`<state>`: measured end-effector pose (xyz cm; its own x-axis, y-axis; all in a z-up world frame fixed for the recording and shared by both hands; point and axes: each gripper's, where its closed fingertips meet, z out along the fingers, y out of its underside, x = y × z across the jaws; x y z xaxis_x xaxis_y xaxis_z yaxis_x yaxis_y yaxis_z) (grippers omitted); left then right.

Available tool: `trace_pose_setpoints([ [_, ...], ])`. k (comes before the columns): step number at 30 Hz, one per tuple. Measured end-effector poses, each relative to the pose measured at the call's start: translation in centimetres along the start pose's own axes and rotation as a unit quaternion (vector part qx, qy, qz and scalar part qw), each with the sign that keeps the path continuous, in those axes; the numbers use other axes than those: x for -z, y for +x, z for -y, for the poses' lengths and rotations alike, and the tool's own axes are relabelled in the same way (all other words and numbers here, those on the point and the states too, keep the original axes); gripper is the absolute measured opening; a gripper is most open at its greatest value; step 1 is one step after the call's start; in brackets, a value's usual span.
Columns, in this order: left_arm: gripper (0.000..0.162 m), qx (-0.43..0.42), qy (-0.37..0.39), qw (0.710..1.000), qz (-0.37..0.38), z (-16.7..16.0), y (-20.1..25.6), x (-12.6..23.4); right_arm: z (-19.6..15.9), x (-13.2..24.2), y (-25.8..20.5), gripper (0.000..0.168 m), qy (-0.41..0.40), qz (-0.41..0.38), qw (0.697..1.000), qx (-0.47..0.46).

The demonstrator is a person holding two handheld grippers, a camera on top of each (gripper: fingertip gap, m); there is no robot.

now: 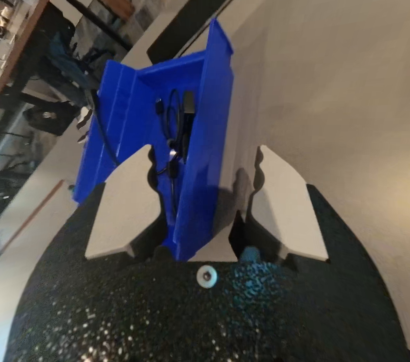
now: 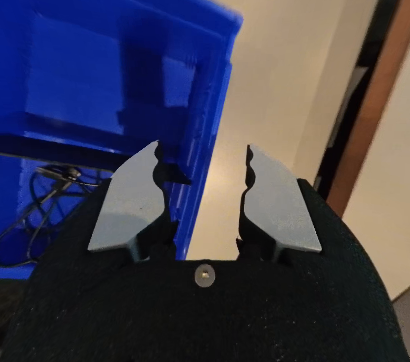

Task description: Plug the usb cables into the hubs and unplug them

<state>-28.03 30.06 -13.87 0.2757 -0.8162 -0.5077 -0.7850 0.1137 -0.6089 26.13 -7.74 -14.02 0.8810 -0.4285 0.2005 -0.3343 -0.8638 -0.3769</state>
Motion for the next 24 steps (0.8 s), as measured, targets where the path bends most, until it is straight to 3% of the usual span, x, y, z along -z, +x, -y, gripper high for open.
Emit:
trace_pose_setpoints([
  [3,0.091,-0.048,-0.044,0.998,0.010,-0.8,-0.1,-1.4,3.7,4.4,-3.6,0.073,0.119,0.009,0.993,0.017],
  [8,0.084,-0.038,-0.107,0.993,-0.004,-1.6,-0.3,-3.2,7.0,11.0,-19.8,0.063,0.281,0.188,0.935,0.106],
  [12,0.064,0.008,-0.180,0.983,-0.019,-3.1,-0.4,-4.1,6.0,10.3,-31.4,0.062,0.294,0.274,0.894,0.200],
  [14,0.043,-0.006,-0.200,0.980,-0.012,-3.6,-0.8,-4.4,5.5,8.3,-35.4,0.061,0.292,0.305,0.877,0.228],
  [15,0.027,-0.022,-0.204,0.979,-0.009,-3.8,-1.1,-4.6,5.4,7.0,-36.6,0.061,0.288,0.313,0.875,0.232],
  [16,0.025,-0.041,-0.204,0.978,-0.008,-3.8,-1.2,-4.6,5.4,5.9,-37.6,0.060,0.289,0.324,0.869,0.236],
  [20,0.021,-0.090,-0.205,0.974,-0.031,-3.8,-1.1,-4.5,6.0,2.8,-38.8,0.050,0.327,0.361,0.849,0.205],
  [24,0.019,-0.124,-0.187,0.972,-0.073,-3.8,-0.9,-4.3,6.7,1.3,-36.7,0.033,0.376,0.347,0.844,0.160],
])
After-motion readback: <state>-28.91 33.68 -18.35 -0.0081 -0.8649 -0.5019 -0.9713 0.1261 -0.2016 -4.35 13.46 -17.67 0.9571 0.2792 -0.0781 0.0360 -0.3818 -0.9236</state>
